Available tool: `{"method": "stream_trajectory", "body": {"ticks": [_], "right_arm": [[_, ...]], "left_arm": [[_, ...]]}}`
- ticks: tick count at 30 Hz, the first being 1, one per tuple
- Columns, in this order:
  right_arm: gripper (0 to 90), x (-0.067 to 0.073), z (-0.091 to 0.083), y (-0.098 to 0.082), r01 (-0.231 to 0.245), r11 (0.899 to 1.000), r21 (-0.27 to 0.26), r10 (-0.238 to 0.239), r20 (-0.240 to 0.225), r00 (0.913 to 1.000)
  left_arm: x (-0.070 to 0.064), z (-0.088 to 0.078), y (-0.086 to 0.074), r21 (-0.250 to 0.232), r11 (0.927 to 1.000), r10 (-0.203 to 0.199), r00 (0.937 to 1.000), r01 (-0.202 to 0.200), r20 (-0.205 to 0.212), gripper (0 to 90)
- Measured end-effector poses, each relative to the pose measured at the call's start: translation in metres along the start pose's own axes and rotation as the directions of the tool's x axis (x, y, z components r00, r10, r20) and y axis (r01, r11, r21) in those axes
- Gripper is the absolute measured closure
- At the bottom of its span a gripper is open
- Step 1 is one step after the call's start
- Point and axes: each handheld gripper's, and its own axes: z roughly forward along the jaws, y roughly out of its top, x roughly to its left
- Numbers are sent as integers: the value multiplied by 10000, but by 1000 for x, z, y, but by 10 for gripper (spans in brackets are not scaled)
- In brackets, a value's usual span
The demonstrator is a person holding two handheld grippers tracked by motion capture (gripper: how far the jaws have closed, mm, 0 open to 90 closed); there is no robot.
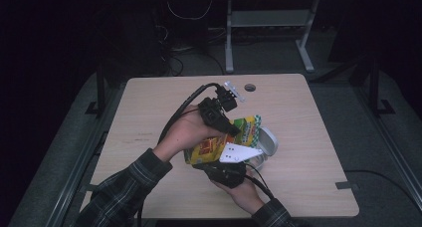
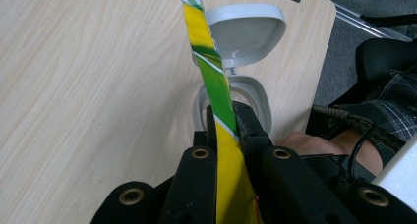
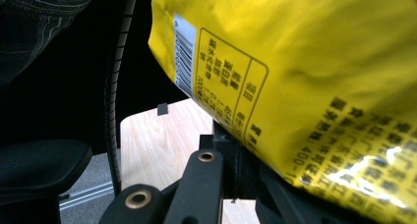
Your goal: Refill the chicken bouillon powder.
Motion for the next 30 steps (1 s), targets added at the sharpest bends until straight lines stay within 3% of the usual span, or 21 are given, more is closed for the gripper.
{"method": "stream_trajectory", "body": {"ticks": [30], "right_arm": [[900, 0, 0, 0, -7, 10000, -17, 7, 5, 10000]], "left_arm": [[0, 0, 1, 15, 10000, 62, 10000, -62, -28, 873]]}}
